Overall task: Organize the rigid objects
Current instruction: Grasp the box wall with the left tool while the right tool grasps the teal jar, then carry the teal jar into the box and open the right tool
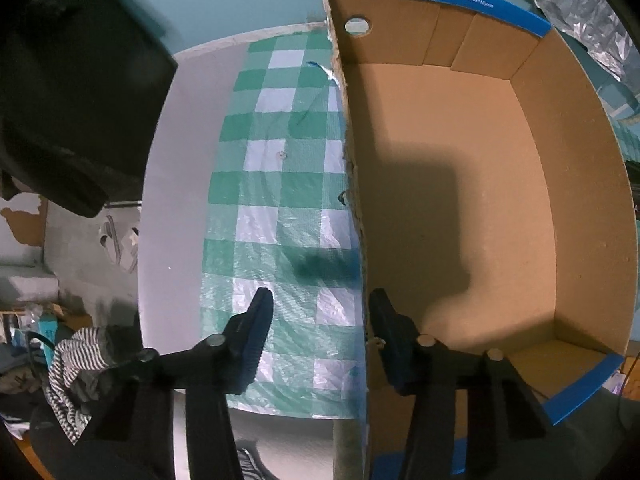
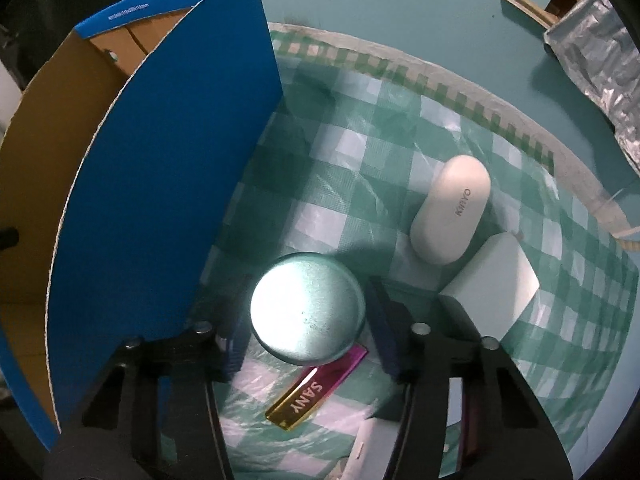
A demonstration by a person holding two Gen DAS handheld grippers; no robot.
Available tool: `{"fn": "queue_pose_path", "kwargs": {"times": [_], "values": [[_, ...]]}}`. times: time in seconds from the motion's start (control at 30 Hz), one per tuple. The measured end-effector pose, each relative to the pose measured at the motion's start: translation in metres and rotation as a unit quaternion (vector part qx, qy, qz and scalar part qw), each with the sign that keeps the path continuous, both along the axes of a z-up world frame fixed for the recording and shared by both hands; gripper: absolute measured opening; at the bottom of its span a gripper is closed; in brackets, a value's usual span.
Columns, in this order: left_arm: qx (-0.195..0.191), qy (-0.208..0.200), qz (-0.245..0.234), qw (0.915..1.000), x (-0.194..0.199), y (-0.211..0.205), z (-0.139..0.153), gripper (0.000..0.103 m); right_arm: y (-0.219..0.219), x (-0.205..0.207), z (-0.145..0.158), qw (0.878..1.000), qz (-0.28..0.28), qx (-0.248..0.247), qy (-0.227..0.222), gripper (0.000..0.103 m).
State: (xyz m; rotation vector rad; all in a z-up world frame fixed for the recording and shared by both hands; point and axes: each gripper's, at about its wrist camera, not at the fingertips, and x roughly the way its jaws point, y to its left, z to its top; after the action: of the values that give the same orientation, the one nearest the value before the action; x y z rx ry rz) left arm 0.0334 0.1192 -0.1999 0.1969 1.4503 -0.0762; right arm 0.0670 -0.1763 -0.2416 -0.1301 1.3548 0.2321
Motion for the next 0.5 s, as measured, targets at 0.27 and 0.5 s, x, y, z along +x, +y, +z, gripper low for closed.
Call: {"fn": "queue_pose_path", "kwargs": {"times": [0.27,0.5], "values": [[-0.015,0.022,-0.011,0.9996,-0.003,-0.004,-0.007,0.026,0.002,0.001,0.001,1.000,0.005,0.001,0.001,0.045],[-0.018,0.033,-0.037,0.9986,-0.004,-0.011,-0.008,0.014,0.001,0.004,0.019,1.000,-0.009,0.017,0.008,0.045]]}}
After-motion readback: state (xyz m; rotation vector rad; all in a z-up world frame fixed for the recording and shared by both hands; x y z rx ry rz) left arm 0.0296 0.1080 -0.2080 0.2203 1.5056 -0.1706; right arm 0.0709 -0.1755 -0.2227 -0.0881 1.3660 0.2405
